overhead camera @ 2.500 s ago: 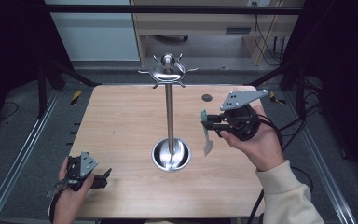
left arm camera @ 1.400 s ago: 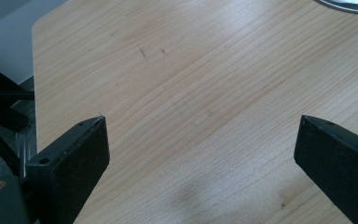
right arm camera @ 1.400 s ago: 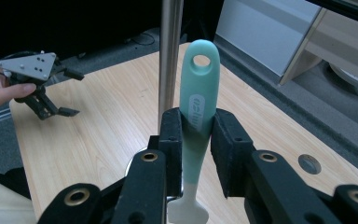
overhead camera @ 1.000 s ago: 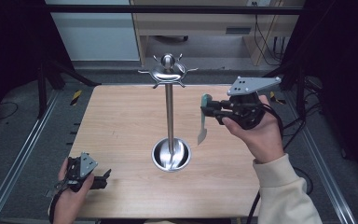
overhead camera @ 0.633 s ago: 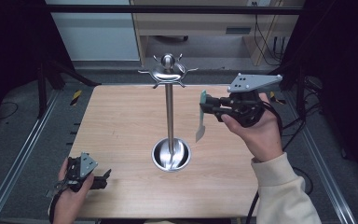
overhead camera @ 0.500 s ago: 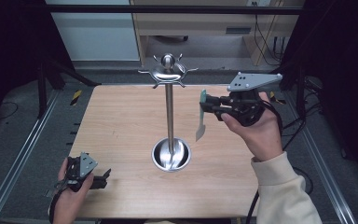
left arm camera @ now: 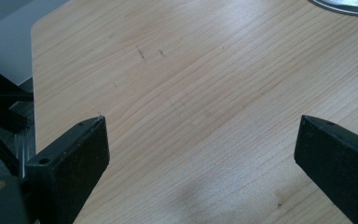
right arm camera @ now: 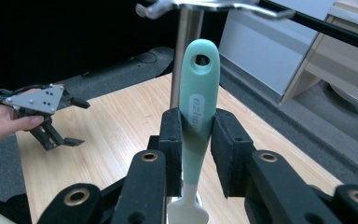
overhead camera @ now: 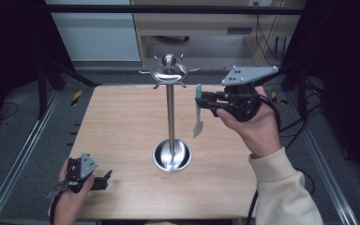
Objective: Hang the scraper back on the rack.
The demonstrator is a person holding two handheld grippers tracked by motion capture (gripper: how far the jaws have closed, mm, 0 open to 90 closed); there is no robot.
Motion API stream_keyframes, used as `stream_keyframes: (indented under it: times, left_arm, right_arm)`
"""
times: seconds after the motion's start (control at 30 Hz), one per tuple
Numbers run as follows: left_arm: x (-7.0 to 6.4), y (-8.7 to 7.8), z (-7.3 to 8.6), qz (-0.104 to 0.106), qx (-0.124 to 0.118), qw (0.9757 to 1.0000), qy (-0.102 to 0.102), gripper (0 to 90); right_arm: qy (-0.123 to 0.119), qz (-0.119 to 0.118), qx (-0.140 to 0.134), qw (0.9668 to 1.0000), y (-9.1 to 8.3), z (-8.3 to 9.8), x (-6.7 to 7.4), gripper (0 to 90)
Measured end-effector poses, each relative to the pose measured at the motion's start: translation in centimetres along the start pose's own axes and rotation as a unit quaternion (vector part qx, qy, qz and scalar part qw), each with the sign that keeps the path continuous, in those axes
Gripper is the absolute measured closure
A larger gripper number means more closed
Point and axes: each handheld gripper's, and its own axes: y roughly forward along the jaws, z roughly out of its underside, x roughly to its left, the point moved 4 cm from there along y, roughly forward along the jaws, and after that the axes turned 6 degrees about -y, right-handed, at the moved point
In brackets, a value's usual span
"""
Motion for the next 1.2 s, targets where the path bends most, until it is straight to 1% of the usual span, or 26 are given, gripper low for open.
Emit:
stream_keyframes:
  times: [0.13,0.23,0.3,0.57,0.73,1.2]
  left_arm:
    - [0.0,0.0,0.0,0.0,0.0,1.0,0.001,2.8]
    - [0.0,-0.1,0.0,0.001,0.003,1.0,0.003,2.8]
    - [-0.1,0.0,0.0,0.0,0.0,1.0,0.002,2.8]
    - [0.0,0.0,0.0,0.002,0.003,1.0,0.003,2.8]
    - [0.0,0.0,0.0,0.001,0.002,1.0,0.004,2.8]
    - [-0.1,0.0,-0.1,0.001,-0.001,1.0,0.003,2.8]
  right_arm:
    - [-0.003,-0.005,-0.001,1.0,0.1,-0.3,0.3,74.5]
    - [-0.002,-0.015,-0.005,0.9999,0.1,-0.7,0.8,74.5]
    - [-0.005,-0.014,-0.006,0.9999,0.1,-0.9,1.0,74.5]
    - [-0.005,-0.024,-0.007,0.9997,0.0,-1.6,1.2,74.4]
    - [-0.007,-0.024,-0.001,0.9997,0.3,-1.8,1.5,74.5]
    - [-0.006,-0.027,0.004,0.9996,0.5,-2.0,1.6,74.4]
